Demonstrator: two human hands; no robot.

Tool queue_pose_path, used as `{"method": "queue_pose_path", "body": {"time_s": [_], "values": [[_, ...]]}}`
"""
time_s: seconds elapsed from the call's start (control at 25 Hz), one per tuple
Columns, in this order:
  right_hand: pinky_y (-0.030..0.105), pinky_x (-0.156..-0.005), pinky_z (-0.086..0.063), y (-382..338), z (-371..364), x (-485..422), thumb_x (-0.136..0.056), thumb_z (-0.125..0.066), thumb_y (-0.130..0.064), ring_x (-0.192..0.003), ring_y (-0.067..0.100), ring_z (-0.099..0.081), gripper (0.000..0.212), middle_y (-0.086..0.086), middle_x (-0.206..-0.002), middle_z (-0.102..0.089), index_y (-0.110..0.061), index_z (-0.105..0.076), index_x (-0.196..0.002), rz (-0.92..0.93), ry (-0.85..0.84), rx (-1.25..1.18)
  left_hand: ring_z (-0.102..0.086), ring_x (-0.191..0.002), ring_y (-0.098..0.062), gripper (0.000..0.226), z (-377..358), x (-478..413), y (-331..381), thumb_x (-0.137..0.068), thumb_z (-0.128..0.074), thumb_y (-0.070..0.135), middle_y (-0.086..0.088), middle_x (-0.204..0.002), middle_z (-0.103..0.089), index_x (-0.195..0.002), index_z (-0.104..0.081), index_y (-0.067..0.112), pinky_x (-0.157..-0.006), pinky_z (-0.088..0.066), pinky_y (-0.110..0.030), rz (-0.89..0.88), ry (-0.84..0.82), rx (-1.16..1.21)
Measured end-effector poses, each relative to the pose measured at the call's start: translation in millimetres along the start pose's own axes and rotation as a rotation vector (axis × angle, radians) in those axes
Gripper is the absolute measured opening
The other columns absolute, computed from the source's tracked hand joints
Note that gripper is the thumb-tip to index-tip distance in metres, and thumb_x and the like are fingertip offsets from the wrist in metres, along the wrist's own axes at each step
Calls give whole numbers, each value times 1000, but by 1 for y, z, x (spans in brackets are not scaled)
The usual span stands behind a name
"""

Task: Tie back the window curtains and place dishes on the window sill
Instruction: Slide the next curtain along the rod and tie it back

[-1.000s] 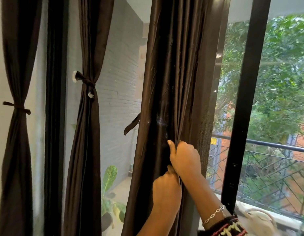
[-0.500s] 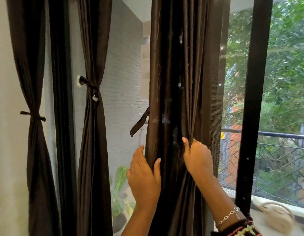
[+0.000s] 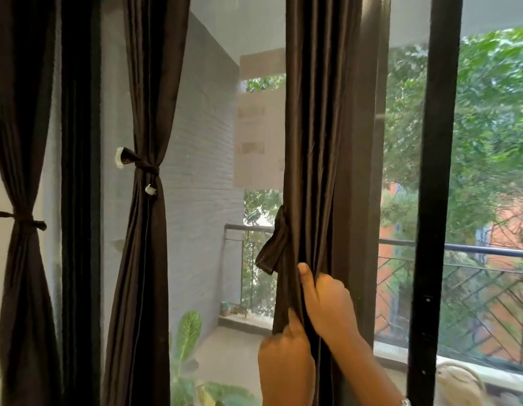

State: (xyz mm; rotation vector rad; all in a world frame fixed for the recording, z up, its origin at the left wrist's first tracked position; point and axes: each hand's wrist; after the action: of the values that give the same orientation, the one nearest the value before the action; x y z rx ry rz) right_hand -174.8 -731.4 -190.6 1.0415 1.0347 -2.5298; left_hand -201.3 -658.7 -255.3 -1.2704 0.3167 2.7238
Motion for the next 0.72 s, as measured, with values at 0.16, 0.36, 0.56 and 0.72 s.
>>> {"method": "queue_pose_path", "body": {"time_s": [0.16,0.36,0.56,0.72], "values": [[22,-54,-34,5,-15,-3,-93,-35,-51,-68,19,-60,46,-1,-64,-51,-16,-38,-63,-5,-29,177,-47,-27,-10,71,-15,-7,-11,-40,-85,35,-3,-40,-58,-100,-68,1,-31,-33,-15,-31,-169,156],[27,-71,-47,16,-20,-6,-97,-33,-39,-83,22,-62,39,7,-89,-64,-9,-57,-97,-86,6,110,-55,-109,3,64,-24,-12,-34,-86,-46,49,30,-128,-46,-136,-6,49,-86,-45,-12,150,-147,781],[28,-71,-47,18,-21,-2,-98,-39,-31,-83,23,-63,31,10,-92,-66,-9,-60,-104,-96,12,35,-44,-105,25,51,-13,-61,-32,-79,-55,57,30,-118,-47,-122,-31,47,-84,-35,2,32,-128,1148],[26,-66,-42,17,-17,-2,-96,-37,-16,-77,20,-57,22,5,-85,-59,-8,-56,-104,-67,-21,147,-47,-104,9,87,-3,-93,-20,-58,-63,68,28,-112,-46,-132,-38,30,-76,-34,8,76,-112,1265]]}}
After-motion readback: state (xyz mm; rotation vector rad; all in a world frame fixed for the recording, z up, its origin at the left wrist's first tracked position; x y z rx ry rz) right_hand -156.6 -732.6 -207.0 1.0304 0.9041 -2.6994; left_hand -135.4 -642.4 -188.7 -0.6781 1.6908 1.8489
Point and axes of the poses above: each hand's wrist, its own x-axis away from the middle knuckle, its own z-axis out of the back of the hand, y = z × x
